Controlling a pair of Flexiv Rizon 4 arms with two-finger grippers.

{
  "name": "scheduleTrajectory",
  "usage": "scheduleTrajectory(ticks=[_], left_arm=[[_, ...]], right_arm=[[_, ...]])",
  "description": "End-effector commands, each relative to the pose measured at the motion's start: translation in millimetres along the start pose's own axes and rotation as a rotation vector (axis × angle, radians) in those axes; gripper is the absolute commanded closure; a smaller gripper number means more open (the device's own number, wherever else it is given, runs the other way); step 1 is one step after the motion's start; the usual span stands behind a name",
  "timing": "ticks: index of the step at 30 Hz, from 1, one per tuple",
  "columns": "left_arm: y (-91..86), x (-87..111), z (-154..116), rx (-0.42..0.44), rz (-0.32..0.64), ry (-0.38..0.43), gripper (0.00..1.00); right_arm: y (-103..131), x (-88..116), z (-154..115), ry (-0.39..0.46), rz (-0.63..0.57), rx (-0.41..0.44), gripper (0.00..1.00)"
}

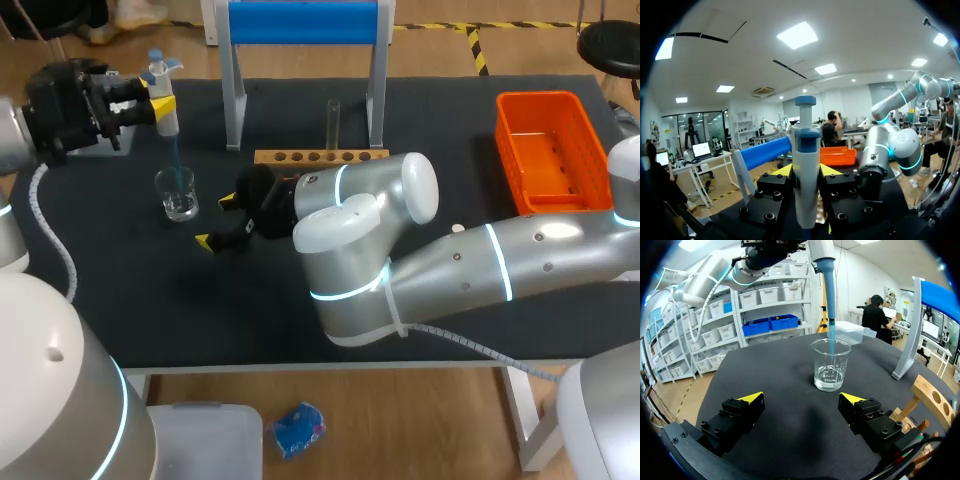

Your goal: Invert the test tube, pick up the pipette, mount the tip to pipette, aspirate from beaker and dispense into the tube, eject the tip, return the pipette, and cap with the stopper.

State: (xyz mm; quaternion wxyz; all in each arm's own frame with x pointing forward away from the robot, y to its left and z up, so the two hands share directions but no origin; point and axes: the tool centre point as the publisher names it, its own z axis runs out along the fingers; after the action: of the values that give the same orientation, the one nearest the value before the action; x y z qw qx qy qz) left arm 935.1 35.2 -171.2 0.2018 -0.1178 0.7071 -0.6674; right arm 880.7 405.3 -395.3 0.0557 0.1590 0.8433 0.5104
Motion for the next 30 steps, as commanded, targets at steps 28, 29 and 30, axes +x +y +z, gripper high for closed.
scheduleTrajectory(ticks=[28, 29, 30], left_arm=[[33.3, 6.9, 0, -0.001, -0.05, -0.034, 1.0], [33.9, 6.9, 0, -0.002, -0.052, -0.035, 1.0], [34.3, 6.9, -1, -0.002, -0.052, -0.036, 1.0]], right_arm=[[-1, 1, 2, -0.004, 0.0, -0.002, 0.0], [-1, 1, 2, -0.004, 0.0, -0.002, 0.0], [-1, 1, 2, -0.004, 0.0, -0.002, 0.0]])
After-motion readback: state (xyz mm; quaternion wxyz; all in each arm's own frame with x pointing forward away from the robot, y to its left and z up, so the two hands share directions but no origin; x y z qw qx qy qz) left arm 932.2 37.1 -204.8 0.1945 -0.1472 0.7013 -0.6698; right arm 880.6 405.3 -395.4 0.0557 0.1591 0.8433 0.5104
